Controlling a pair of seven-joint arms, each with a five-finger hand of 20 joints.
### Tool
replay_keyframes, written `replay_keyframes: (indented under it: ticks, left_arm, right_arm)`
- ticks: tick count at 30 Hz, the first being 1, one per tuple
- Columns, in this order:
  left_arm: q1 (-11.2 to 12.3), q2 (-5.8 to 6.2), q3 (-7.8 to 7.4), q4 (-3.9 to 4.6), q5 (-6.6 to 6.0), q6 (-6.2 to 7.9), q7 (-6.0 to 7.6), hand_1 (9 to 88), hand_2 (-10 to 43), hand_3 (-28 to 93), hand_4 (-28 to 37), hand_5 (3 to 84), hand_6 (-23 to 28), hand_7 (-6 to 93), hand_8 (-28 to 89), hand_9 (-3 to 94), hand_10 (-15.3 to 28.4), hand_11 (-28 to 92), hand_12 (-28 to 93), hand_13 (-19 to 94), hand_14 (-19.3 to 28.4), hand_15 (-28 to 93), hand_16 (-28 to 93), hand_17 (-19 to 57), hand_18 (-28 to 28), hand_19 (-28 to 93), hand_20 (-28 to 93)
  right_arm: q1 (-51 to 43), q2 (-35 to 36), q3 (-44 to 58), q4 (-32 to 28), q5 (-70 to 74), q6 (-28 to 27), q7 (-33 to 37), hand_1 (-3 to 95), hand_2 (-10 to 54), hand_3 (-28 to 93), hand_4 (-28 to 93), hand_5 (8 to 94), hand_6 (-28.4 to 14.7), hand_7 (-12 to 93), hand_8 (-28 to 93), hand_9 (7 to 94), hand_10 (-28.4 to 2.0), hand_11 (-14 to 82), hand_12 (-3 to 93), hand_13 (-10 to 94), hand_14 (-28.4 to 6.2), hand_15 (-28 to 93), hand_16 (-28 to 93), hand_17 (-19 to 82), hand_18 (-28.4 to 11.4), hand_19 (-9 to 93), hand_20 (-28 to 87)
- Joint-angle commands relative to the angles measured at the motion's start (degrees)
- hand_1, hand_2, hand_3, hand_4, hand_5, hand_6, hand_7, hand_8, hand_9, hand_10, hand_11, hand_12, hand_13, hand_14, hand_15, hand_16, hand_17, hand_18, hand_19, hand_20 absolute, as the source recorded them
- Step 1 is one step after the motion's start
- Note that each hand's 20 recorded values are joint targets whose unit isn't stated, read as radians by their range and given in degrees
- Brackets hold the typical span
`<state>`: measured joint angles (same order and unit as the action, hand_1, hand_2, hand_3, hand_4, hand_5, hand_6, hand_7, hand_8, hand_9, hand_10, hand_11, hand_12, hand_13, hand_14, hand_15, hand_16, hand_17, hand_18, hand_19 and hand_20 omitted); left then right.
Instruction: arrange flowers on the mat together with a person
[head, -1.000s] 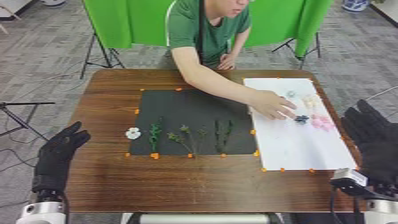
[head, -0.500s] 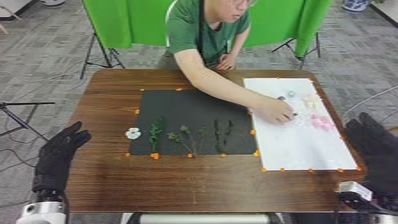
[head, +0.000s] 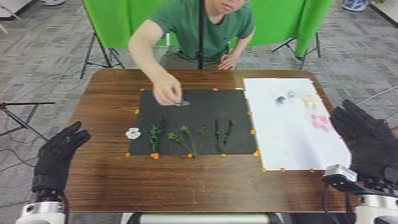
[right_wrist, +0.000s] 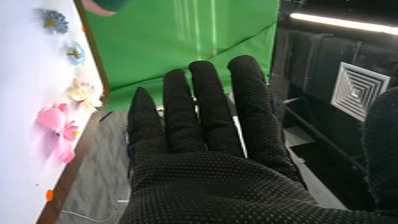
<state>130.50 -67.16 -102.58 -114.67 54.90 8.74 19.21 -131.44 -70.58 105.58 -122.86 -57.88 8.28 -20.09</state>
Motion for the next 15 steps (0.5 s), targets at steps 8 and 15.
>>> replay_keyframes:
  ticks: [8,15]
  left_arm:
    - [0.71,-0.1,-0.52,-0.11,-0.46,-0.16,-0.91,31.6,-9.5,65,-25.2,44.9,1.7,14.1,-7,45.6,12.5,17,14,39,15.7,13,4,8.3,10.3,2,19]
    - [0.83,-0.33,-0.32,-0.02,-0.37,-0.45,-1.02,31.6,-9.5,65,-25.2,45.0,1.8,14.0,-7,45.5,12.5,17,13,39,15.7,12,4,8.2,10.3,2,19]
  right_arm:
    - [-1.19,-0.42,-0.19,-0.35,-0.62,0.1,-0.41,4.9,4.9,74,-18,47.5,-3.2,8,-8,44.2,-15.5,4.9,10.7,32,-11.9,12,5,18,-13.5,1,22]
    - [-1.26,-0.5,-0.11,-0.38,-0.63,0.29,-0.55,5.3,4.0,74,-18,47.6,-3.2,8,-8,44.3,-15.4,4.9,10.7,32,-11.8,12,5,18,-13.5,1,22]
